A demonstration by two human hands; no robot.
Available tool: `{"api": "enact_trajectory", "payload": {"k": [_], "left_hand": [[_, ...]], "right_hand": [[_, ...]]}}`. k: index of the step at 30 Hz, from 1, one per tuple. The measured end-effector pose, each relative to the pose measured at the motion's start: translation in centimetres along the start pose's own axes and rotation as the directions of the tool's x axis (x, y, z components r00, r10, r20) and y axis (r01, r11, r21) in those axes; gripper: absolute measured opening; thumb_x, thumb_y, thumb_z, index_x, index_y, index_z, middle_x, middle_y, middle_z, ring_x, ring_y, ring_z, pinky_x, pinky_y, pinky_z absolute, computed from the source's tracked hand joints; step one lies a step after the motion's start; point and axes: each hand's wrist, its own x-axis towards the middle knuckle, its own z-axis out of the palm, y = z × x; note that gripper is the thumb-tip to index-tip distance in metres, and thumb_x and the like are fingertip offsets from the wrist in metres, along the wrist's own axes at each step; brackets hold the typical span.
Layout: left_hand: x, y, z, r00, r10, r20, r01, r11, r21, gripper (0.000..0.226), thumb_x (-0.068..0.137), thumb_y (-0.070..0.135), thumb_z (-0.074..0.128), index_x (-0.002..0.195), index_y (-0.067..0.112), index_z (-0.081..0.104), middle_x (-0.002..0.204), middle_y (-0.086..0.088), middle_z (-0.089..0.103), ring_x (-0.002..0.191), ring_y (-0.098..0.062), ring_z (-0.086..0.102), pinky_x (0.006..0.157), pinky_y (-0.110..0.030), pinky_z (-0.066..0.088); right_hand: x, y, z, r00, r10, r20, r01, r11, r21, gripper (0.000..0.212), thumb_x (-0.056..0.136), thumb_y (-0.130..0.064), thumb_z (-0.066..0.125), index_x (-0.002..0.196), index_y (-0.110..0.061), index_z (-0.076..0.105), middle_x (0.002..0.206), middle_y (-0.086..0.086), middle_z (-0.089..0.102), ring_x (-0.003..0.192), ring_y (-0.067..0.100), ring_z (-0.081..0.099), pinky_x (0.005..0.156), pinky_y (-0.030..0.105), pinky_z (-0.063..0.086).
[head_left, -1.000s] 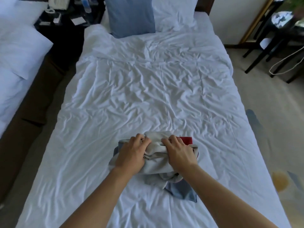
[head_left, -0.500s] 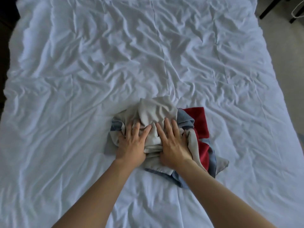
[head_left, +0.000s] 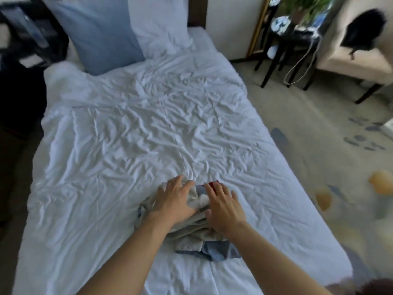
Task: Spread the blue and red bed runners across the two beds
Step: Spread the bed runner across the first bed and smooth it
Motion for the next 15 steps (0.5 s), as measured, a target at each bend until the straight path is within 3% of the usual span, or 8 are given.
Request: {"api": "enact_trajectory", "payload": {"k": [3,8,15], "left_hand": [[0.0,5.5,-2.7,0.995,0.100,0.015,-0.099,0.995,-0.015,0.070,0.080,0.067,0.056,0.140,0.034,0.039,0.149,0.003,0.030,0.137,-0.023,0.032,0.108,-0.047,0.033],[-0.9,16.9,-2.2,0.953,0.289,0.095,-0.291,0.957,0.006,0.071,0.081,0.055,0.064,0.142,0.034,0.037,0.148,0.005,0.033,0.134,-0.022,0.037,0.103,-0.043,0.042],[-4.8,37.1,4.4,0.765,0.591,0.254,-0.626,0.776,0.078,0.072,0.082,0.059,0.061,0.145,0.038,0.033,0.153,0.004,0.031,0.135,-0.023,0.036,0.105,-0.044,0.040]], "right_hand": [[-4.0,3.3,-3.1,0.997,0.080,-0.019,-0.079,0.993,0.083,0.064,0.092,-0.032,0.050,0.150,-0.023,0.024,0.148,0.003,0.036,0.137,0.026,0.035,0.107,0.041,0.039],[-13.6,11.2,-5.7,0.943,0.324,-0.071,-0.315,0.942,0.118,0.065,0.093,-0.029,0.053,0.151,-0.023,0.024,0.150,0.005,0.036,0.134,0.029,0.039,0.105,0.042,0.039],[-32.8,23.3,-5.2,0.737,0.665,-0.120,-0.639,0.743,0.197,0.065,0.092,-0.027,0.051,0.152,-0.025,0.026,0.149,0.004,0.040,0.131,0.029,0.044,0.103,0.042,0.043]]}}
